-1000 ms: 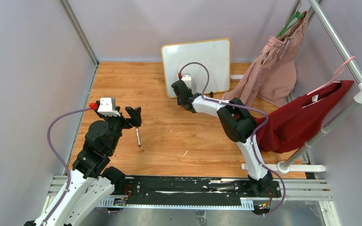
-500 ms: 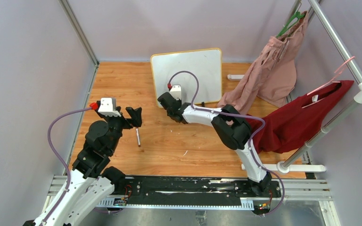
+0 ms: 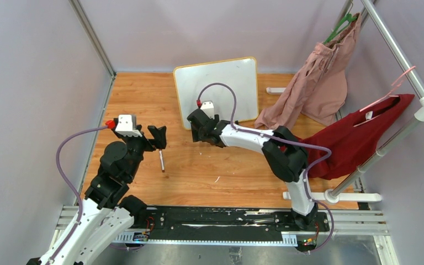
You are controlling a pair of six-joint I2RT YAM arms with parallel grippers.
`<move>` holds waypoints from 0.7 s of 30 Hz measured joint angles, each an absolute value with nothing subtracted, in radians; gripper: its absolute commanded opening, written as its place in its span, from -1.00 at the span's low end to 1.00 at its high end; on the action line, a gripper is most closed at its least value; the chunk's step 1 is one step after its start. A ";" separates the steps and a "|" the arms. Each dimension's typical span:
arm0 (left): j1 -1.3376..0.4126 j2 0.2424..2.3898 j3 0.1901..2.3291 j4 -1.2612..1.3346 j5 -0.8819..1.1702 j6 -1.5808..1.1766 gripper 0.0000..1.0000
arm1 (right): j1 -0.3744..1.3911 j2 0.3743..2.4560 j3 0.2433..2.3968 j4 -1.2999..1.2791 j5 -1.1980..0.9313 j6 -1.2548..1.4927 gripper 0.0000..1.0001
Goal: Write a sentence on the whiteboard
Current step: Move the whiteboard to the center of the board.
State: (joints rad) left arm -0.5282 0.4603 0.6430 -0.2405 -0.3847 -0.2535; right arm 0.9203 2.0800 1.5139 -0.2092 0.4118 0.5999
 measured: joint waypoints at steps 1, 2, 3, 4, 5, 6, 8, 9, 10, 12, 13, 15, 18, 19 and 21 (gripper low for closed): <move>-0.528 0.461 0.643 -0.241 -0.385 -0.252 1.00 | 0.920 2.053 1.496 -0.210 0.406 0.589 0.45; -0.528 0.461 0.643 -0.241 -0.385 -0.251 1.00 | 0.921 2.022 1.475 -0.210 0.400 0.577 0.45; -0.528 0.463 0.643 -0.241 -0.385 -0.250 1.00 | 0.921 1.988 1.452 -0.209 0.394 0.559 0.44; -0.528 0.466 0.643 -0.241 -0.385 -0.249 1.00 | 0.920 1.950 1.425 -0.204 0.391 0.543 0.43; -0.528 0.468 0.643 -0.241 -0.385 -0.247 1.00 | 0.920 1.912 1.398 -0.199 0.389 0.524 0.40; -0.528 0.471 0.643 -0.241 -0.385 -0.246 1.00 | 0.920 1.875 1.370 -0.192 0.387 0.506 0.38; -0.528 0.478 0.643 -0.241 -0.386 -0.245 1.00 | 0.910 1.797 1.309 -0.175 0.382 0.471 0.32; -0.528 0.481 0.643 -0.241 -0.386 -0.245 1.00 | 0.902 1.761 1.280 -0.165 0.376 0.455 0.31; -0.528 0.484 0.643 -0.241 -0.387 -0.245 1.00 | 0.888 1.732 1.254 -0.150 0.370 0.441 0.31; -0.529 0.493 0.643 -0.240 -0.393 -0.246 1.00 | 0.841 1.690 1.200 -0.111 0.361 0.410 0.26; -0.529 0.500 0.643 -0.240 -0.398 -0.248 1.00 | 0.815 1.680 1.175 -0.088 0.350 0.396 0.25; -0.530 0.524 0.643 -0.240 -0.412 -0.260 0.99 | 0.749 1.672 1.120 -0.041 0.318 0.376 0.24; -0.532 0.592 0.649 -0.242 -0.451 -0.295 1.00 | 0.655 1.673 1.044 0.010 0.263 0.361 0.26; -0.532 0.619 0.655 -0.244 -0.464 -0.308 1.00 | 0.637 1.673 1.025 0.029 0.256 0.351 0.28; -0.532 0.675 0.680 -0.257 -0.485 -0.330 1.00 | 0.623 1.677 1.008 0.051 0.250 0.332 0.30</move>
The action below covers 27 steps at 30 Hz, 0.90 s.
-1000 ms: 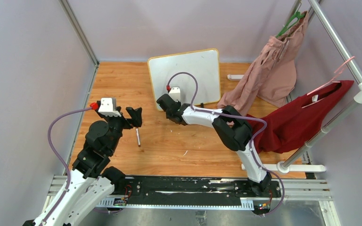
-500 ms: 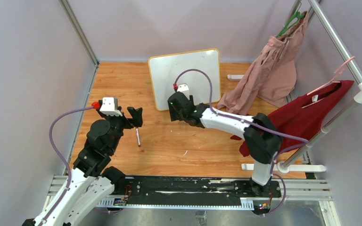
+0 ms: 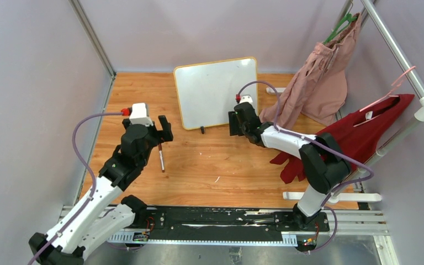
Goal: Write a sentence on the whiteboard
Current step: Move the whiteboard to the center of the board.
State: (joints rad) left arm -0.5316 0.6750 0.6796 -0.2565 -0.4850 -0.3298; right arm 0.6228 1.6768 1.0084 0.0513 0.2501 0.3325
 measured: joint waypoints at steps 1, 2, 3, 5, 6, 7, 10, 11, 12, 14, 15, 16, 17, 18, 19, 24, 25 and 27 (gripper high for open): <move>-0.532 0.703 0.698 -0.264 -0.490 -0.337 1.00 | 0.622 1.681 1.009 0.061 0.248 0.323 0.31; -0.532 0.730 0.714 -0.269 -0.493 -0.343 1.00 | 0.622 1.688 1.012 0.074 0.242 0.313 0.32; -0.532 0.754 0.732 -0.273 -0.496 -0.350 1.00 | 0.623 1.700 1.019 0.081 0.241 0.304 0.32; -0.532 0.788 0.760 -0.274 -0.498 -0.356 1.00 | 0.623 1.730 1.039 0.091 0.237 0.290 0.31; -0.532 0.803 0.775 -0.274 -0.498 -0.360 1.00 | 0.621 1.753 1.053 0.094 0.238 0.286 0.30; -0.532 0.812 0.783 -0.274 -0.498 -0.361 1.00 | 0.619 1.768 1.060 0.095 0.238 0.282 0.30; -0.520 0.832 0.793 -0.273 -0.487 -0.372 1.00 | 0.609 1.819 1.082 0.093 0.246 0.272 0.28; -0.511 0.838 0.793 -0.276 -0.476 -0.376 1.00 | 0.607 1.828 1.084 0.091 0.248 0.270 0.26; -0.505 0.842 0.793 -0.277 -0.470 -0.377 1.00 | 0.598 1.837 1.085 0.090 0.248 0.269 0.24; -0.494 0.846 0.793 -0.279 -0.450 -0.379 1.00 | 0.582 1.851 1.087 0.089 0.247 0.267 0.17; -0.492 0.847 0.793 -0.279 -0.441 -0.380 1.00 | 0.575 1.857 1.090 0.089 0.246 0.265 0.13; -0.489 0.847 0.793 -0.279 -0.429 -0.379 1.00 | 0.569 1.863 1.093 0.089 0.244 0.263 0.08; -0.488 0.846 0.793 -0.279 -0.422 -0.379 1.00 | 0.566 1.867 1.098 0.088 0.242 0.260 0.04; -0.487 0.842 0.793 -0.280 -0.413 -0.378 1.00 | 0.562 1.871 1.103 0.087 0.238 0.259 0.01; -0.487 0.840 0.793 -0.281 -0.407 -0.376 1.00 | 0.560 1.874 1.111 0.087 0.235 0.257 -0.01; -0.487 0.793 0.791 -0.290 -0.392 -0.361 1.00 | 0.560 1.893 1.155 0.086 0.227 0.253 -0.09; -0.487 0.780 0.788 -0.291 -0.392 -0.355 1.00 | 0.561 1.898 1.159 0.085 0.227 0.253 -0.11; -0.487 0.754 0.782 -0.290 -0.390 -0.346 1.00 | 0.560 1.913 1.169 0.081 0.226 0.254 -0.16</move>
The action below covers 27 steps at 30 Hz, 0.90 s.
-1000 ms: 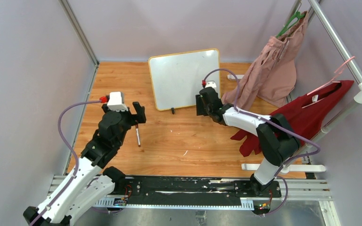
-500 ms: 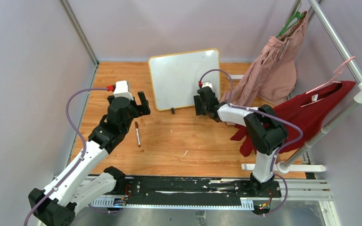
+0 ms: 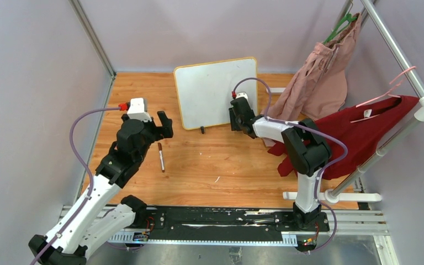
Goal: Write a sentence on the whiteboard
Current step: Move the whiteboard to the center of the board.
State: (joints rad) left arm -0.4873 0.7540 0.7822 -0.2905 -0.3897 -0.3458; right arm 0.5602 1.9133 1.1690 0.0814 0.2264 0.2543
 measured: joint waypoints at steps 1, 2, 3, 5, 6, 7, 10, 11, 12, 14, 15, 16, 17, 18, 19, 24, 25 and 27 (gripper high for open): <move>-0.487 0.741 0.777 -0.290 -0.389 -0.341 1.00 | 0.560 1.924 1.175 0.081 0.226 0.255 -0.18; -0.487 0.731 0.771 -0.290 -0.389 -0.336 1.00 | 0.560 1.934 1.179 0.080 0.224 0.255 -0.22; -0.487 0.720 0.764 -0.290 -0.389 -0.331 1.00 | 0.560 1.942 1.183 0.077 0.224 0.257 -0.27; -0.487 0.706 0.750 -0.290 -0.389 -0.325 1.00 | 0.561 1.947 1.188 0.072 0.220 0.265 -0.41; -0.487 0.699 0.741 -0.290 -0.389 -0.322 1.00 | 0.561 1.948 1.189 0.071 0.217 0.270 -0.47; -0.487 0.693 0.733 -0.290 -0.389 -0.321 1.00 | 0.561 1.948 1.190 0.070 0.216 0.271 -0.53; -0.487 0.677 0.710 -0.290 -0.389 -0.318 1.00 | 0.563 1.948 1.192 0.062 0.215 0.275 -0.69; -0.487 0.672 0.704 -0.290 -0.389 -0.318 1.00 | 0.568 1.948 1.193 0.060 0.217 0.272 -0.74; -0.487 0.667 0.698 -0.290 -0.389 -0.318 1.00 | 0.570 1.948 1.193 0.060 0.217 0.270 -0.78; -0.487 0.659 0.690 -0.289 -0.389 -0.318 1.00 | 0.578 1.948 1.193 0.059 0.222 0.270 -0.84; -0.487 0.656 0.687 -0.288 -0.389 -0.318 1.00 | 0.585 1.948 1.193 0.059 0.227 0.271 -0.87; -0.487 0.653 0.686 -0.287 -0.389 -0.318 1.00 | 0.592 1.948 1.193 0.058 0.233 0.272 -0.89; -0.487 0.650 0.683 -0.286 -0.388 -0.318 1.00 | 0.601 1.948 1.192 0.056 0.237 0.275 -0.91; -0.487 0.647 0.682 -0.286 -0.387 -0.318 1.00 | 0.607 1.948 1.192 0.056 0.240 0.277 -0.92; -0.487 0.644 0.679 -0.286 -0.385 -0.319 1.00 | 0.616 1.948 1.191 0.057 0.246 0.281 -0.92; -0.487 0.634 0.671 -0.286 -0.376 -0.323 1.00 | 0.654 1.942 1.178 0.062 0.271 0.298 -1.00; -0.487 0.633 0.671 -0.286 -0.373 -0.323 1.00 | 0.661 1.940 1.175 0.064 0.276 0.299 -1.00; -0.487 0.630 0.670 -0.286 -0.369 -0.324 1.00 | 0.677 1.934 1.165 0.068 0.282 0.299 -1.00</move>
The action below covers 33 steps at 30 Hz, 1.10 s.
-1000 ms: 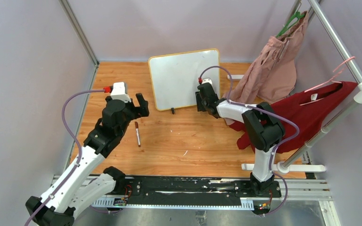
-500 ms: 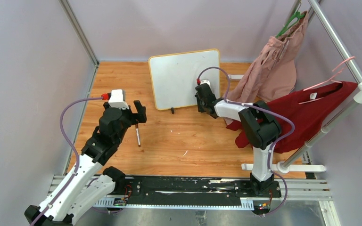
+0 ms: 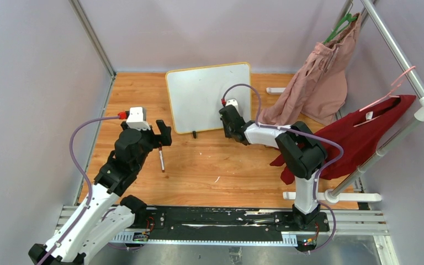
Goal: Write a sentence on the whiteboard
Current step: Move the whiteboard to the center of the board.
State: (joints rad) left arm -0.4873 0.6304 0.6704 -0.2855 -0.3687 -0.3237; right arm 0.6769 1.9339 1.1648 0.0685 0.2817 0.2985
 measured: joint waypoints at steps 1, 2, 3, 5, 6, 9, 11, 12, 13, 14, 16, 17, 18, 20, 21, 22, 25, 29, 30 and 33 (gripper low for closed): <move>-0.487 0.628 0.669 -0.285 -0.367 -0.324 1.00 | 0.684 1.931 1.159 0.072 0.283 0.298 -1.00; -0.487 0.625 0.667 -0.285 -0.366 -0.325 1.00 | 0.689 1.927 1.150 0.076 0.284 0.297 -1.00; -0.487 0.622 0.665 -0.285 -0.366 -0.325 1.00 | 0.694 1.922 1.142 0.083 0.287 0.294 -1.00; -0.487 0.617 0.662 -0.285 -0.365 -0.325 1.00 | 0.697 1.913 1.127 0.091 0.289 0.290 -1.00; -0.487 0.615 0.661 -0.285 -0.365 -0.325 1.00 | 0.697 1.908 1.120 0.094 0.289 0.288 -1.00; -0.487 0.613 0.660 -0.284 -0.363 -0.325 1.00 | 0.697 1.901 1.109 0.101 0.289 0.287 -0.96; -0.487 0.613 0.660 -0.284 -0.362 -0.325 1.00 | 0.697 1.900 1.106 0.105 0.289 0.287 -0.60; -0.487 0.613 0.660 -0.284 -0.362 -0.326 1.00 | 0.697 1.899 1.105 0.106 0.289 0.287 -0.42; -0.487 0.613 0.660 -0.283 -0.361 -0.325 1.00 | 0.697 1.898 1.103 0.107 0.288 0.288 -0.28; -0.487 0.613 0.660 -0.284 -0.362 -0.325 1.00 | 0.697 1.895 1.100 0.106 0.287 0.289 -0.17; -0.487 0.613 0.660 -0.283 -0.362 -0.325 1.00 | 0.698 1.885 1.091 0.103 0.285 0.292 0.00; -0.487 0.612 0.660 -0.283 -0.362 -0.325 1.00 | 0.698 1.880 1.086 0.099 0.284 0.295 0.04; -0.487 0.612 0.660 -0.283 -0.362 -0.325 1.00 | 0.698 1.871 1.081 0.092 0.281 0.294 0.08; -0.487 0.610 0.660 -0.283 -0.361 -0.325 1.00 | 0.699 1.854 1.071 0.078 0.278 0.295 0.18; -0.487 0.610 0.660 -0.283 -0.361 -0.325 1.00 | 0.699 1.843 1.066 0.072 0.277 0.297 0.20; -0.487 0.609 0.660 -0.282 -0.361 -0.325 1.00 | 0.701 1.827 1.059 0.065 0.275 0.299 0.22; -0.487 0.604 0.660 -0.282 -0.360 -0.325 1.00 | 0.711 1.759 1.037 0.041 0.273 0.303 0.22; -0.487 0.587 0.660 -0.282 -0.359 -0.325 1.00 | 0.758 1.628 1.008 0.021 0.281 0.305 0.10; -0.487 0.580 0.659 -0.282 -0.359 -0.325 1.00 | 0.778 1.586 0.996 0.015 0.283 0.306 0.09; -0.487 0.553 0.657 -0.281 -0.360 -0.324 1.00 | 0.858 1.472 0.945 0.011 0.317 0.307 0.12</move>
